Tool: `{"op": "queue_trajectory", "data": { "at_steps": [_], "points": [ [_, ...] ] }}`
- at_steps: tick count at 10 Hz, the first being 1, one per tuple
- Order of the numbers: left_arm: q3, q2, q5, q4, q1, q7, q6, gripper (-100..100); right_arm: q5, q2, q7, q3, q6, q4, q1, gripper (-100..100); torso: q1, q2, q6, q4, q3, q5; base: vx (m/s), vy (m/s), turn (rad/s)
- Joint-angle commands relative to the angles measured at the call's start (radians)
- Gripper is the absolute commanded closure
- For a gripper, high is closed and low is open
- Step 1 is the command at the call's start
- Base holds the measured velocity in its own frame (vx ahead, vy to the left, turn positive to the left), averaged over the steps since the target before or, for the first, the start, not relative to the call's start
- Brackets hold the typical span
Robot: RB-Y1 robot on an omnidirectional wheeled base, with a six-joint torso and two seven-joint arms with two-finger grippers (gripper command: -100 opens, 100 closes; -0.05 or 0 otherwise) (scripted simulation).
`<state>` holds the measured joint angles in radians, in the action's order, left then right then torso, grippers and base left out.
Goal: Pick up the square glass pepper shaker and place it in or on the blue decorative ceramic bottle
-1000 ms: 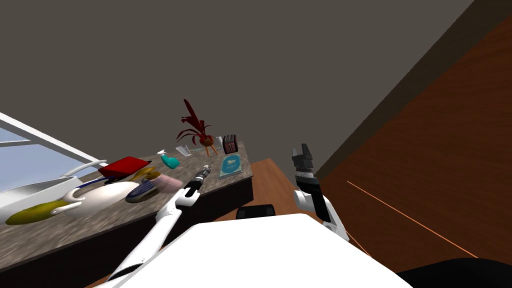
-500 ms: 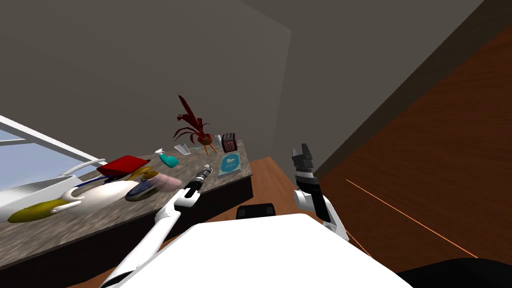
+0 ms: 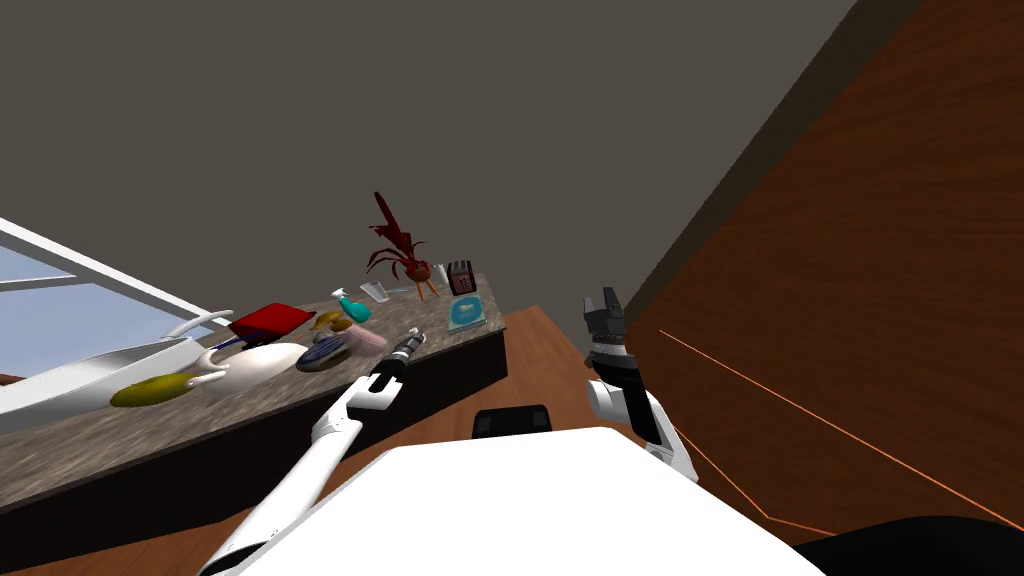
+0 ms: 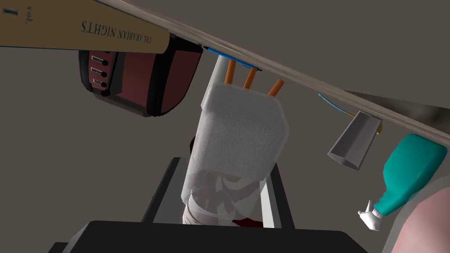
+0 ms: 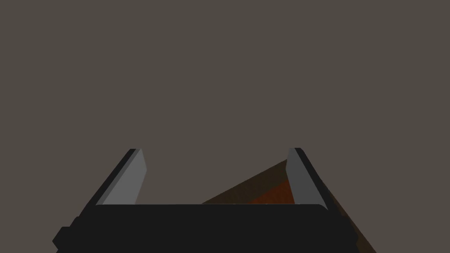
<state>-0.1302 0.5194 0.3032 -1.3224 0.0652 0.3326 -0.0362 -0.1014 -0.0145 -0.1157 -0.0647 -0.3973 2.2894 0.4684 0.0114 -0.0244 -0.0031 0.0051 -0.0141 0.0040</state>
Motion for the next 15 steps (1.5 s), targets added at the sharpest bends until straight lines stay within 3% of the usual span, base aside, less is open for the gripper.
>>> {"op": "queue_trajectory", "data": {
  "at_steps": [1,9,12,15],
  "points": [
    [0.004,0.003,-0.039,-0.02,0.002,0.002,0.022,100,0.0,0.0,0.0,0.0,0.0,0.0,0.0,0,0.0,0.0,0.0,0.0,0.0,0.0,-0.294,0.082,-0.103],
    [0.022,0.056,-0.205,-0.096,0.01,-0.018,0.117,100,0.0,0.0,0.0,0.0,0.0,0.0,0.0,0,0.002,0.005,0.0,-0.001,0.003,0.0,-0.268,0.081,-0.077],
    [0.036,0.121,-0.248,-0.12,0.018,-0.061,0.155,100,0.0,0.0,0.0,0.0,0.0,0.0,0.0,0,0.004,0.009,-0.001,-0.001,0.005,0.0,-0.177,0.11,-0.06],
    [0.05,0.196,-0.26,-0.132,0.027,-0.112,0.178,100,0.0,0.0,0.0,0.0,0.0,0.0,0.001,0,0.003,0.022,0.0,-0.004,0.012,0.0,-0.019,0.091,-0.013]
  ]
}}
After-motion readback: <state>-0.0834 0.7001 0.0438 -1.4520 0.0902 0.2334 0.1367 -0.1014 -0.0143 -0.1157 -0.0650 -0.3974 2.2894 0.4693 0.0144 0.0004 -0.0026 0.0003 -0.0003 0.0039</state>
